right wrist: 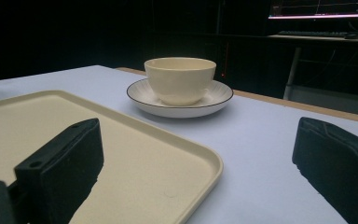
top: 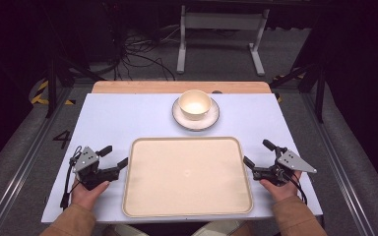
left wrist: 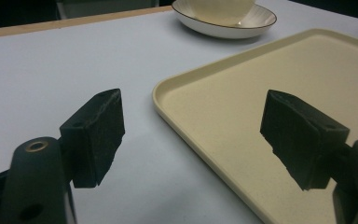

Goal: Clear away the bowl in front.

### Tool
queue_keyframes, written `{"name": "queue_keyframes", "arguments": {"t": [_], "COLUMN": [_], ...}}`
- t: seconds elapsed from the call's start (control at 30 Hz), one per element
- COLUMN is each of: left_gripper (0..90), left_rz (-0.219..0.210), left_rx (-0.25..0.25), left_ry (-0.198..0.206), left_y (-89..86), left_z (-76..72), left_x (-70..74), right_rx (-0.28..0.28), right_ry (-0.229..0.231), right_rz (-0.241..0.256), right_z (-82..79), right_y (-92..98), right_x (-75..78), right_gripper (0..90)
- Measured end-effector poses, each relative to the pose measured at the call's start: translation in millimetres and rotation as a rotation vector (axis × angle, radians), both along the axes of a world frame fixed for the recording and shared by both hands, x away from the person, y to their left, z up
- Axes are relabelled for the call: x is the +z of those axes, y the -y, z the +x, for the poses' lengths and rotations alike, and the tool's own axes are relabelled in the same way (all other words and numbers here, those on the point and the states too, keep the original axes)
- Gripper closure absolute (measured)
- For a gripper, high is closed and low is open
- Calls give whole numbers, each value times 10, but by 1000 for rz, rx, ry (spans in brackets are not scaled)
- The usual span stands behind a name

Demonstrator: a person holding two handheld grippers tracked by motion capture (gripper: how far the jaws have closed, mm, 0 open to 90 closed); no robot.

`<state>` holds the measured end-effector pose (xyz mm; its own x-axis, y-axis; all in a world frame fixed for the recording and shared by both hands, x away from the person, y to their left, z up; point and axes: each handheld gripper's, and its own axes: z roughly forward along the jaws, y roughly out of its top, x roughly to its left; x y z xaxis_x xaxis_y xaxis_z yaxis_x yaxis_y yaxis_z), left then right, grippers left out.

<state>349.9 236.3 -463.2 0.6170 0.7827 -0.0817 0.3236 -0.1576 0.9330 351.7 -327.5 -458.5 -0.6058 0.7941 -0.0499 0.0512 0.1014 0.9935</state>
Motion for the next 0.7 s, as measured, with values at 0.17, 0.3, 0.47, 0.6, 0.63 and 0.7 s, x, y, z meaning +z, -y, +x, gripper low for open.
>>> {"name": "queue_keyframes", "arguments": {"t": [0.17,0.3,0.47,0.6,0.63,0.7], "left_gripper": [219,215,210,208,207,206], "left_rz": [-6,-12,-47,-55,-59,-53], "left_rx": [2,3,15,-2,-7,-17], "left_ry": [5,13,18,14,14,23], "left_y": [0,1,15,36,41,59], "left_z": [-10,-25,-12,14,20,40], "left_x": [10,25,120,269,299,399], "right_rx": [0,-1,-5,-5,-5,-6], "right_ry": [2,-2,-5,-5,-7,-8], "right_rz": [-1,4,5,4,4,5], "right_z": [-2,2,6,7,6,8], "right_y": [-2,1,6,3,2,3], "right_x": [0,0,0,0,0,0], "right_gripper": [23,25,24,24,24,24]}}
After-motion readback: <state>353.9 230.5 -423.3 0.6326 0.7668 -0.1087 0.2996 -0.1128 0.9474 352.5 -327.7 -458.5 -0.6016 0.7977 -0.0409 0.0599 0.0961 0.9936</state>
